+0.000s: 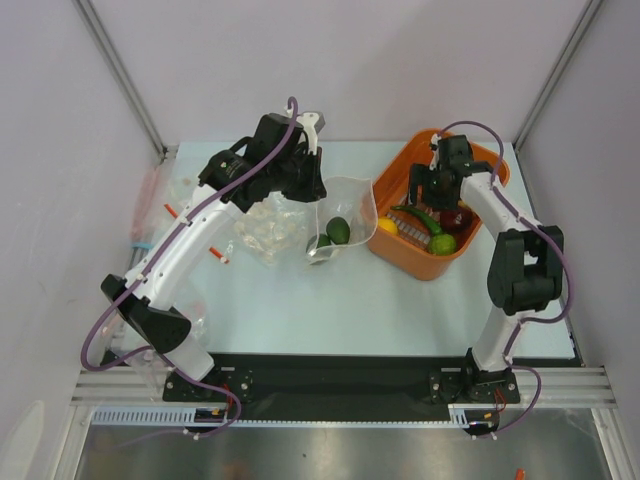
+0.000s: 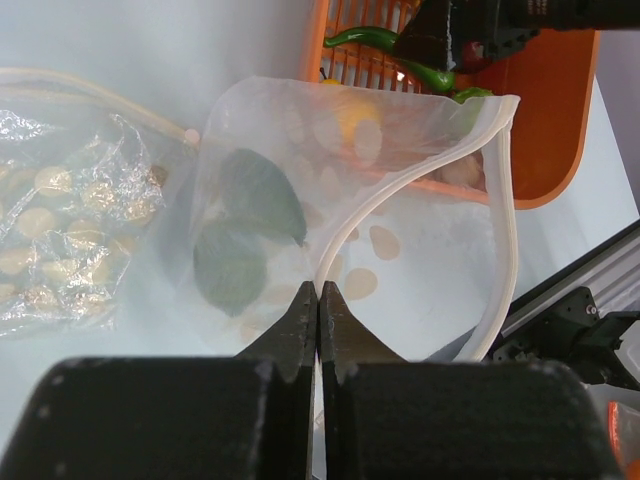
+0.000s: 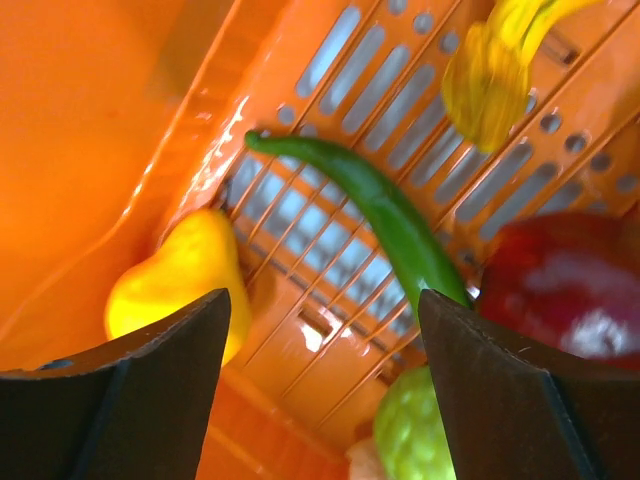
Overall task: Place the food in the zip-top bag and seal the zipper
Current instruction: Pick up the fake vegetable from the bin.
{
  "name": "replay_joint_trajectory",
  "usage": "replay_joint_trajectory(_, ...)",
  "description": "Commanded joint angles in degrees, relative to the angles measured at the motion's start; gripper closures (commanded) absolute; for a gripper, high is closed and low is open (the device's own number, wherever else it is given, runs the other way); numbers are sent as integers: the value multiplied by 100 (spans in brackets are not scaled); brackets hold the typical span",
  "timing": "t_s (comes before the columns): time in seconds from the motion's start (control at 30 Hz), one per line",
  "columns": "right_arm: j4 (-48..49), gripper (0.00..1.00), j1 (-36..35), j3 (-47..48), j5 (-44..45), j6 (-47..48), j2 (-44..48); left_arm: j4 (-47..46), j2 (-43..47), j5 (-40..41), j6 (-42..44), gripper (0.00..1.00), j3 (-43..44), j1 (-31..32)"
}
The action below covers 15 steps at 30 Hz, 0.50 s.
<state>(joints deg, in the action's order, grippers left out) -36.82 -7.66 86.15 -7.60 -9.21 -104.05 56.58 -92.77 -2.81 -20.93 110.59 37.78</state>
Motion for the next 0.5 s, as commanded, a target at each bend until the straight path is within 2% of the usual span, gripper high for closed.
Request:
replay_joint_trajectory(0.0,-97,20,-7,464,302,350,-281,-209,154,-106,45,100,69,-43)
replay_joint_trajectory(0.23,-246,22,-174,771,759,613,-809,-182,84,-194,80,100,112,-43)
replay_joint_trajectory(0.37,-273,29,-376,798,1014,701,-1020,-147,110,-194,106,100,104,-43)
replay_joint_trajectory(0.47,-300,29,-517,772,1199,728,-1187,-112,128,-185,115,100,86,-43)
